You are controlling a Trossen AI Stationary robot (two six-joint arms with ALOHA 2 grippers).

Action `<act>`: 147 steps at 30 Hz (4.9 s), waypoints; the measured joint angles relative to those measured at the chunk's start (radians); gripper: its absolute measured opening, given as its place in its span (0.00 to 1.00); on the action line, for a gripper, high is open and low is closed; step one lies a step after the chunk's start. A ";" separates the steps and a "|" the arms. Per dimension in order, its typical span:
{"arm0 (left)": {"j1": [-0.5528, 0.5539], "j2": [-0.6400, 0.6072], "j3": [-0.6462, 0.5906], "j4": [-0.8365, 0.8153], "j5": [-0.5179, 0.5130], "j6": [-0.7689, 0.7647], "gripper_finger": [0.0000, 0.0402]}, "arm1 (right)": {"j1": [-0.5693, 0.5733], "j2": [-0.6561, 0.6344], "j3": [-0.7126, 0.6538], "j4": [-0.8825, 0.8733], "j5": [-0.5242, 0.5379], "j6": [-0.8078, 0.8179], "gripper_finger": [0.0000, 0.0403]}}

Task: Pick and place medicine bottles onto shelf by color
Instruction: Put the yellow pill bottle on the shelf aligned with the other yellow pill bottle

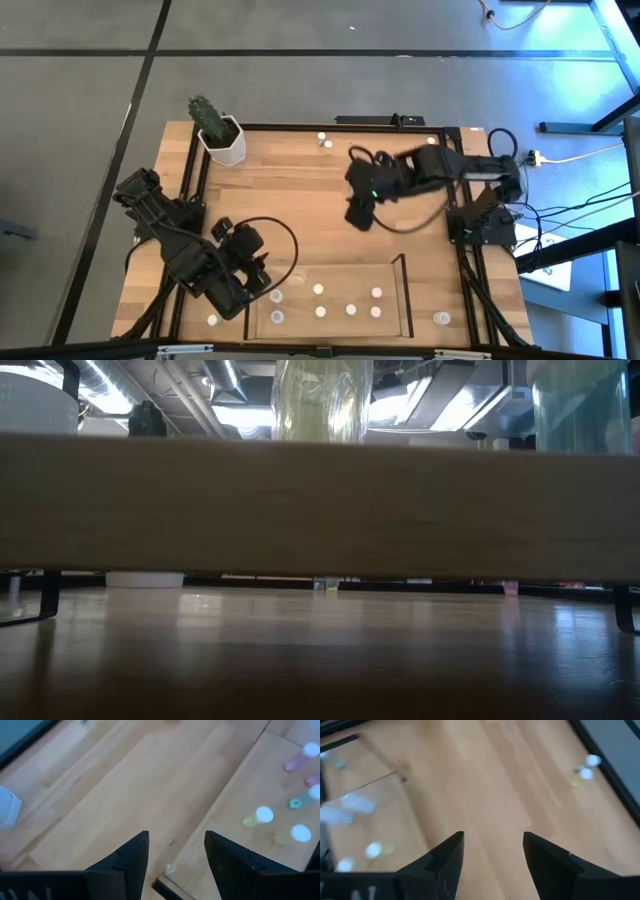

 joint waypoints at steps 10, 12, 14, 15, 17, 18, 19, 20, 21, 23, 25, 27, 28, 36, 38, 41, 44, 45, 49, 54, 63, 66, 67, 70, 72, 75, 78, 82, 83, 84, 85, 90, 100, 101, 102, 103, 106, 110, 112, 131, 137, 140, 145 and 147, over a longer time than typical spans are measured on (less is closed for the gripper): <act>0.015 -0.027 0.000 0.000 -0.150 0.033 0.46 | -0.137 0.122 -0.001 0.027 0.000 -0.087 0.51; 0.034 -0.048 0.000 0.000 -0.181 0.034 0.46 | -0.166 0.153 -0.001 0.056 0.001 -0.142 0.51; 0.058 -0.074 0.000 0.000 -0.205 0.035 0.46 | -0.197 0.179 -0.001 0.079 0.000 -0.189 0.51; 0.073 -0.087 0.000 0.000 -0.216 0.034 0.46 | -0.214 0.188 -0.001 0.094 -0.005 -0.206 0.51; 0.105 -0.116 0.000 0.001 -0.231 0.033 0.46 | -0.256 0.206 -0.001 0.116 -0.049 -0.241 0.51; 0.124 -0.132 0.000 0.000 -0.233 0.034 0.46 | -0.280 0.214 -0.001 0.113 -0.086 -0.259 0.51; 0.142 -0.146 0.000 0.000 -0.234 0.034 0.46 | -0.306 0.221 -0.001 0.110 -0.126 -0.273 0.51; 0.162 -0.158 0.000 0.000 -0.236 0.034 0.46 | -0.335 0.228 -0.001 0.111 -0.167 -0.287 0.51; 0.181 -0.170 0.000 0.000 -0.236 0.034 0.46 | -0.360 0.236 -0.001 0.111 -0.205 -0.288 0.51; 0.217 -0.188 0.000 0.000 -0.236 0.041 0.46 | -0.409 0.255 -0.001 0.116 -0.264 -0.279 0.51; 0.249 -0.205 0.000 0.000 -0.236 0.063 0.46 | -0.450 0.282 -0.001 0.118 -0.286 -0.261 0.51; 0.279 -0.216 0.000 0.000 -0.236 0.082 0.46 | -0.486 0.308 -0.001 0.119 -0.286 -0.259 0.51; 0.292 -0.219 0.000 0.000 -0.235 0.084 0.46 | -0.501 0.321 -0.001 0.121 -0.286 -0.259 0.51; 0.371 -0.220 0.000 0.000 -0.183 0.160 0.46 | -0.566 0.409 -0.001 0.151 -0.280 -0.240 0.51; 0.389 -0.220 0.000 0.000 -0.163 0.181 0.46 | -0.568 0.425 -0.001 0.179 -0.280 -0.241 0.51; 0.407 -0.221 0.000 0.000 -0.158 0.217 0.46 | -0.568 0.450 -0.001 0.241 -0.279 -0.251 0.51; 0.421 -0.222 0.000 0.000 -0.132 0.265 0.46 | -0.569 0.459 -0.001 0.298 -0.279 -0.232 0.51; 0.424 -0.222 0.000 0.000 -0.122 0.275 0.46 | -0.569 0.462 -0.001 0.308 -0.273 -0.219 0.51; 0.428 -0.222 0.000 0.000 -0.115 0.314 0.46 | -0.569 0.472 -0.001 0.301 -0.201 -0.211 0.51; 0.428 -0.222 0.000 0.000 -0.116 0.349 0.46 | -0.570 0.470 -0.001 0.301 -0.117 -0.209 0.51; 0.428 -0.222 0.000 0.000 -0.116 0.351 0.46 | -0.584 0.489 -0.002 0.317 -0.110 -0.182 0.51; 0.428 -0.222 0.000 0.000 -0.116 0.352 0.46 | -0.588 0.506 -0.002 0.321 -0.110 -0.184 0.51; 0.428 -0.222 0.000 0.000 -0.116 0.351 0.46 | -0.591 0.510 -0.003 0.316 -0.110 -0.180 0.51; 0.428 -0.222 0.000 0.000 -0.116 0.351 0.46 | -0.597 0.524 -0.003 0.311 -0.111 -0.162 0.51; 0.428 -0.222 0.000 0.000 -0.116 0.351 0.46 | -0.601 0.537 -0.003 0.310 -0.111 -0.176 0.51; 0.428 -0.222 0.000 0.000 -0.116 0.351 0.46 | -0.604 0.547 -0.003 0.313 -0.110 -0.184 0.51; 0.428 -0.222 0.000 0.000 -0.115 0.351 0.46 | -0.607 0.549 -0.003 0.317 -0.110 -0.174 0.51; 0.428 -0.222 0.000 0.000 -0.113 0.351 0.46 | -0.612 0.553 -0.003 0.317 -0.111 -0.168 0.51; 0.428 -0.222 0.000 0.000 -0.113 0.351 0.46 | -0.614 0.553 -0.003 0.318 -0.111 -0.162 0.51; 0.428 -0.222 0.000 0.000 -0.113 0.351 0.46 | -0.615 0.553 -0.003 0.318 -0.111 -0.161 0.51; 0.428 -0.222 0.000 0.000 -0.113 0.351 0.46 | -0.615 0.553 -0.003 0.318 -0.111 -0.161 0.51; 0.428 -0.222 0.000 0.000 -0.113 0.351 0.46 | -0.615 0.553 -0.003 0.318 -0.111 -0.172 0.51; 0.428 -0.222 0.000 0.000 -0.113 0.351 0.46 | -0.615 0.553 -0.003 0.325 -0.110 -0.120 0.51; 0.428 -0.222 0.000 0.000 -0.113 0.351 0.46 | -0.615 0.553 -0.003 0.326 -0.107 -0.126 0.51; 0.428 -0.222 0.000 0.000 -0.113 0.351 0.46 | -0.615 0.553 -0.003 0.327 -0.101 -0.129 0.51; 0.428 -0.222 0.000 0.000 -0.113 0.351 0.46 | -0.615 0.553 -0.003 0.328 -0.095 -0.130 0.51; 0.428 -0.222 0.000 0.000 -0.113 0.371 0.46 | -0.617 0.553 -0.003 0.333 -0.094 -0.131 0.51; 0.428 -0.222 0.000 0.000 -0.113 0.375 0.46 | -0.618 0.553 -0.003 0.336 -0.096 -0.133 0.51; 0.428 -0.222 0.000 0.000 -0.113 0.375 0.46 | -0.620 0.553 -0.003 0.336 -0.096 -0.133 0.51; 0.428 -0.222 0.000 0.000 -0.113 0.377 0.46 | -0.623 0.603 -0.003 0.345 -0.094 -0.159 0.51; 0.428 -0.222 0.000 0.000 -0.113 0.377 0.46 | -0.626 0.603 -0.003 0.362 -0.040 -0.160 0.51; 0.428 -0.222 0.000 0.000 -0.113 0.377 0.46 | -0.628 0.603 -0.003 0.365 -0.043 -0.160 0.51; 0.428 -0.222 0.000 0.000 -0.113 0.377 0.46 | -0.628 0.603 -0.003 0.374 -0.042 -0.159 0.51; 0.428 -0.222 0.000 0.000 -0.113 0.377 0.46 | -0.628 0.603 -0.003 0.374 -0.043 -0.159 0.51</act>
